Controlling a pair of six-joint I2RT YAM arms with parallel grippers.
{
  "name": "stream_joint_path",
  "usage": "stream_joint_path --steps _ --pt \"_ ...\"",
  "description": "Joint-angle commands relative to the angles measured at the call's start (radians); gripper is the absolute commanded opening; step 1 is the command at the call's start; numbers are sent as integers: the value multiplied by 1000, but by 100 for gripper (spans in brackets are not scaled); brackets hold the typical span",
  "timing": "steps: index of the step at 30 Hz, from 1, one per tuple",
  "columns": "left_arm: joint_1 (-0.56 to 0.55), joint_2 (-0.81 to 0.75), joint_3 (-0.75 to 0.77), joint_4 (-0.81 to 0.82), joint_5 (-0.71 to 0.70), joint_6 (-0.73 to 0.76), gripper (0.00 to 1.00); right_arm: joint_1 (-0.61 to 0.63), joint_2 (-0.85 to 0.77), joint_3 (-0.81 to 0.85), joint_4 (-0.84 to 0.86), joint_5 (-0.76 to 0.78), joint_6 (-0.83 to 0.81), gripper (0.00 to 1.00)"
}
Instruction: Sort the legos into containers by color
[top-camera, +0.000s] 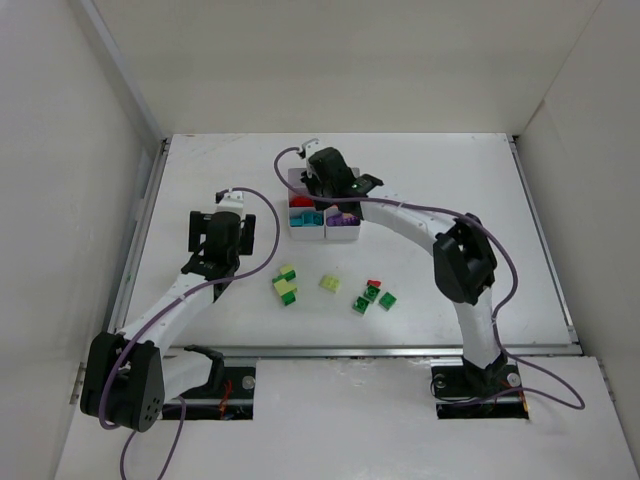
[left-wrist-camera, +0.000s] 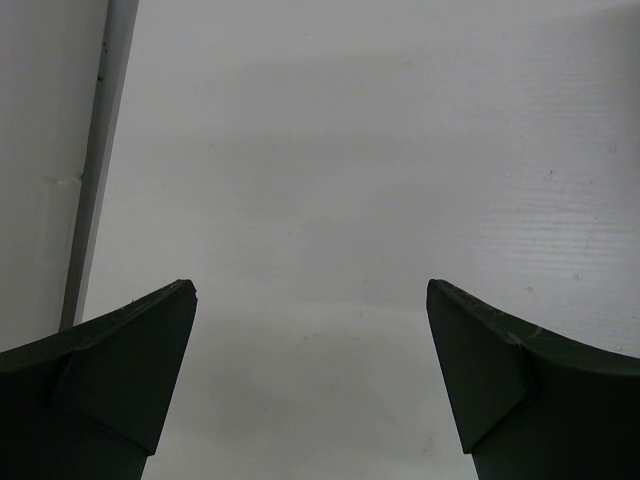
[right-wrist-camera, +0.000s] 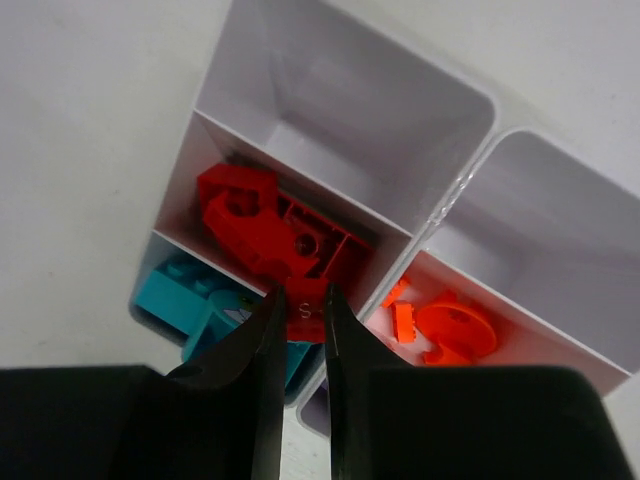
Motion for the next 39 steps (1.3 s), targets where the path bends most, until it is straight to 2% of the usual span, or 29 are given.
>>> stream_joint_path --steps 1,3,4,5,7,8,10,12,16,21,24,27,30,32,35,39 --pt "4 -29 0 3 0 -8 100 7 11 74 0 24 -12 0" --pt "4 -29 0 3 0 -17 100 7 11 74 0 24 -12 0" --pt "4 -29 0 3 0 -17 100 7 11 74 0 24 -12 5" --pt "4 -29 0 3 0 -17 100 7 20 74 0 24 -12 15" --pt "4 -29 -9 3 0 -17 100 7 20 74 0 24 -12 23" --pt "4 -29 -9 3 0 -17 100 7 20 74 0 24 -12 36" --pt "4 -29 -9 3 0 -17 100 7 20 83 0 24 -12 53" --pt "4 -29 -9 3 0 -17 100 7 20 83 -18 24 -23 66" --pt "4 -29 -9 3 0 -17 100 7 0 83 -18 33 -32 69" --pt "4 -20 -9 3 0 -17 100 7 -112 73 -64 42 -63 69" --pt "4 -20 -9 3 0 -17 100 7 -230 -33 -131 44 -84 71" --pt "4 -20 -9 3 0 -17 100 7 -333 -206 -233 28 -57 71" --pt "4 -11 -9 13 11 -17 100 7 -419 -413 -277 -39 -17 71" --pt "4 -2 -9 23 11 -17 100 -10 -434 -523 -305 -135 14 72" --pt "4 8 -9 32 11 -17 100 -68 -434 -585 -319 -219 104 72" --pt "4 8 -19 32 20 -17 100 -78 -394 -610 -328 -231 138 77"
